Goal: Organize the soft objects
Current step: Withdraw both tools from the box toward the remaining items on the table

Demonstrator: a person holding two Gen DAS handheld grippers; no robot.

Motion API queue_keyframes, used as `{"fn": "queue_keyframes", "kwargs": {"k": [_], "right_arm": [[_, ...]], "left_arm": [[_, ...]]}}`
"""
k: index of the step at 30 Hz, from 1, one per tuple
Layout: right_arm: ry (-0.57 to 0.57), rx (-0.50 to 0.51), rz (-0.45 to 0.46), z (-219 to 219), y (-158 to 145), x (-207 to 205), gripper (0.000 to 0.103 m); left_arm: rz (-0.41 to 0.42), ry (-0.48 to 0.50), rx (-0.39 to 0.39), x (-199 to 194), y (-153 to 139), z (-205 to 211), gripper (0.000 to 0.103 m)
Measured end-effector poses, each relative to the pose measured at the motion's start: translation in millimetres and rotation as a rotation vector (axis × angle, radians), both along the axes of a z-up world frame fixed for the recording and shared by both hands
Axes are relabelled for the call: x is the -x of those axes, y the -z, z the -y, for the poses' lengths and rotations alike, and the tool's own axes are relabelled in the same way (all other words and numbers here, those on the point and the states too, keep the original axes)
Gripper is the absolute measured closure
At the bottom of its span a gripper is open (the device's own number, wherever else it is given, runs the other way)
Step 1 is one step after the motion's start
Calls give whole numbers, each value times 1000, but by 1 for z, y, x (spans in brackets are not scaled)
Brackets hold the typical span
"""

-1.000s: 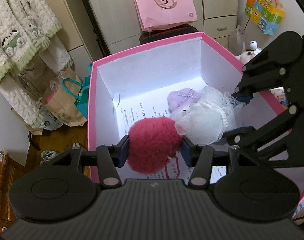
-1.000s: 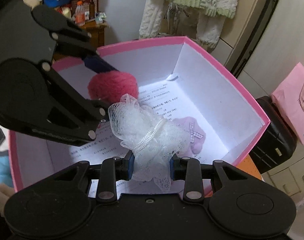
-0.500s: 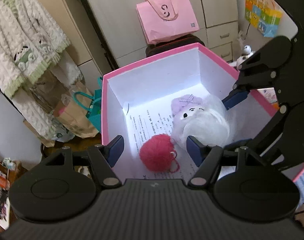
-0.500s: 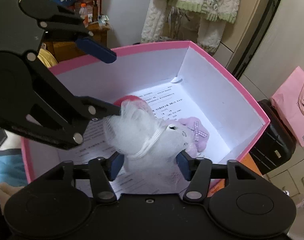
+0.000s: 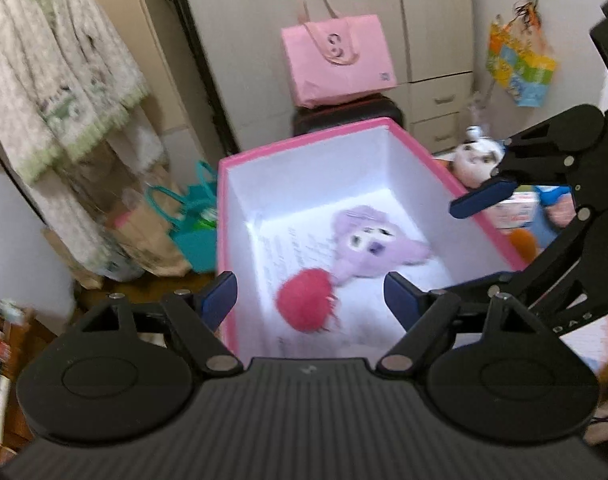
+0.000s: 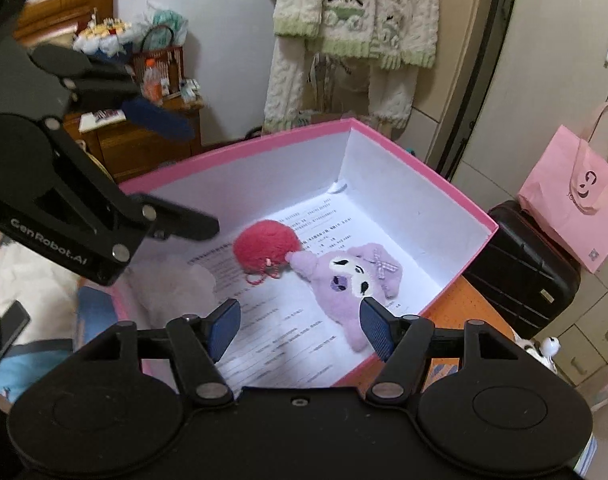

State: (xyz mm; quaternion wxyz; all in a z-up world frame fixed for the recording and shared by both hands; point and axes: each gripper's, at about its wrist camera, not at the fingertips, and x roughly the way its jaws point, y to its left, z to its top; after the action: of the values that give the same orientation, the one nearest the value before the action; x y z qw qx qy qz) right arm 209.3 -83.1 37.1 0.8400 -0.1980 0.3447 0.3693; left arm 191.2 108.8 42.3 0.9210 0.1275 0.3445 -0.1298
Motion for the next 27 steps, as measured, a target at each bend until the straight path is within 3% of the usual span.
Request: {"fn": "queue_keyframes", "kwargs": {"k": [11,27], "right_arm": [[-4,-75,70,28,-35,59,32],[56,-106,215,85,-56,137,32]], "left_arm": [[-45,59,72,43,-17,4,23],[-5,214,42,117,-35,44,20]]}}
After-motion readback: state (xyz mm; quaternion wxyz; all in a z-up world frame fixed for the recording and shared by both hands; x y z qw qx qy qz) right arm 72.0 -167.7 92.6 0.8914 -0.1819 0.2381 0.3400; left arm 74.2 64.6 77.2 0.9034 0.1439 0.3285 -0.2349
